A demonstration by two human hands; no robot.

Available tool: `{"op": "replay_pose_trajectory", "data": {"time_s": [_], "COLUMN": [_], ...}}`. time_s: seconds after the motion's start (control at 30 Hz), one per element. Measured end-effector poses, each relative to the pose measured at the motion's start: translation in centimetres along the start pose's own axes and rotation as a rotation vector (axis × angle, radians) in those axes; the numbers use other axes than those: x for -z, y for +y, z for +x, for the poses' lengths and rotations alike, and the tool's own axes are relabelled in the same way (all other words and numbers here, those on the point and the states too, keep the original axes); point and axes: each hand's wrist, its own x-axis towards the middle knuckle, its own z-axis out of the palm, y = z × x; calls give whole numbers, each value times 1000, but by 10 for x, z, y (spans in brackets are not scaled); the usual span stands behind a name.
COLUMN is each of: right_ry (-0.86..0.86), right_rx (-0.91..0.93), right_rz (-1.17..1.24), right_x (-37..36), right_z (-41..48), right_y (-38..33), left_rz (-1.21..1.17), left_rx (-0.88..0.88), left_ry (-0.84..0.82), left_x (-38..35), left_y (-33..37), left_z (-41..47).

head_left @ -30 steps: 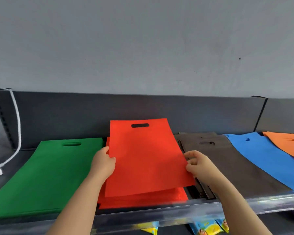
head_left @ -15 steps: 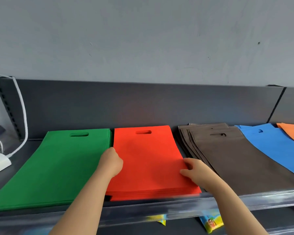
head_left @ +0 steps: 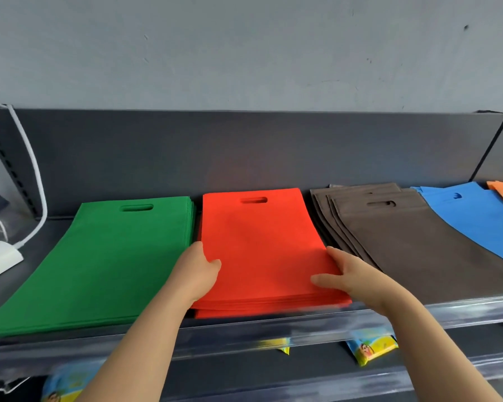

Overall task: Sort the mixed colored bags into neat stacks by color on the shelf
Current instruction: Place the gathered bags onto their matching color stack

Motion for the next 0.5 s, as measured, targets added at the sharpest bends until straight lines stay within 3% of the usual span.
{"op": "replay_pose_trajectory", "data": {"time_s": [0.13, 0.3, 0.4, 0.5], "right_ry": [-56, -6, 2, 174], "right_rx": [-22, -32, 0, -40], "right_rz": [-120, -248, -165, -30], "right_x": [12, 12, 6, 7], "right_z": [-8, -9, -9, -1], "right_y": [3, 8, 6, 3], "left_rz": [-19, 78, 70, 112], "left_rx": [-41, -17, 19, 59], "left_ry": [-62, -147, -83, -5], "left_x": [9, 9, 5, 8], "left_y": [-5, -13, -9, 2], "left_z": [-17, -21, -20, -12]}}
